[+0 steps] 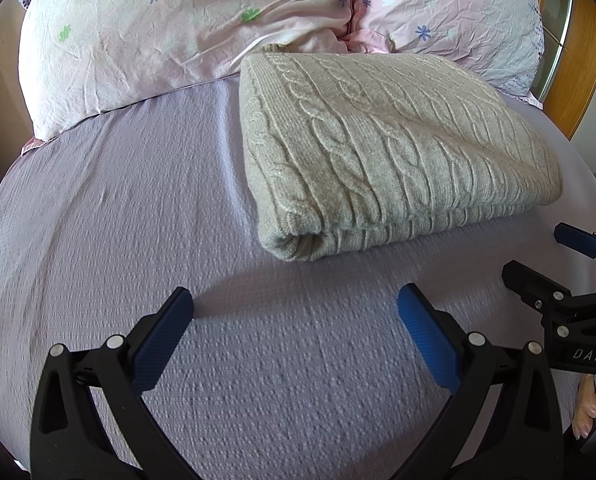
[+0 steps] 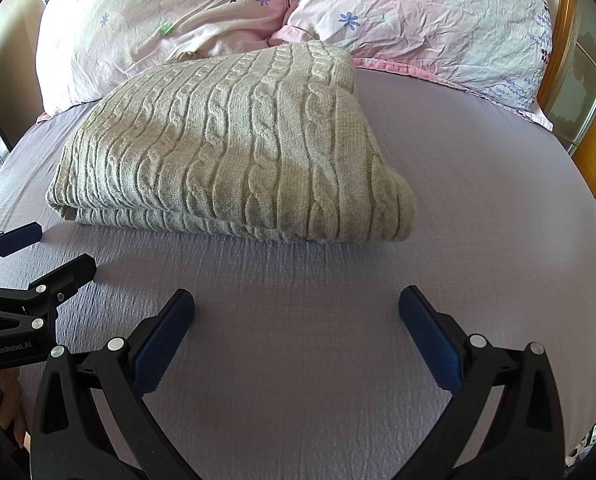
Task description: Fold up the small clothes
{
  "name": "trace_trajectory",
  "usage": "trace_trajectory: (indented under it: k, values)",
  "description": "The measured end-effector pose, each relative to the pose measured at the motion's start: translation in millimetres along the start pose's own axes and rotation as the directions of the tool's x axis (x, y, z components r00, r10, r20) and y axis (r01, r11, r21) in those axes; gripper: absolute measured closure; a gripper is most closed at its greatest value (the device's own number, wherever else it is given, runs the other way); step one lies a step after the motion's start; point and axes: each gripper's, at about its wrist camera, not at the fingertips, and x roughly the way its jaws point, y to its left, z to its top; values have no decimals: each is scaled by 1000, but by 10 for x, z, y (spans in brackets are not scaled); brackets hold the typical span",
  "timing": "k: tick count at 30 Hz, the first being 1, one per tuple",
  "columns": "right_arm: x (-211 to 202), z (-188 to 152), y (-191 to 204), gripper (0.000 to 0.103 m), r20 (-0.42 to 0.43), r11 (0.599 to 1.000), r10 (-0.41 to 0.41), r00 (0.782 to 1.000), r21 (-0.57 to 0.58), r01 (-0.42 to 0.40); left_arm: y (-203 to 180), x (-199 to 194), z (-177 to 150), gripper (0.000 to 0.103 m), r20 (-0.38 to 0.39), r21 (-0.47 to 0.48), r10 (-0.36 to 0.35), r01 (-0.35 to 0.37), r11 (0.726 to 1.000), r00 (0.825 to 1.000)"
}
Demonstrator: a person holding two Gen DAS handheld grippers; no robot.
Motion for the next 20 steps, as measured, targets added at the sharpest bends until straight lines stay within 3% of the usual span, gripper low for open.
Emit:
trace_trajectory:
  k: [20]
  values:
    - [1,2,6,1,0,1000,-1,1000,1,1,15,6,-4,2,1,0,-1,1,1000,1000]
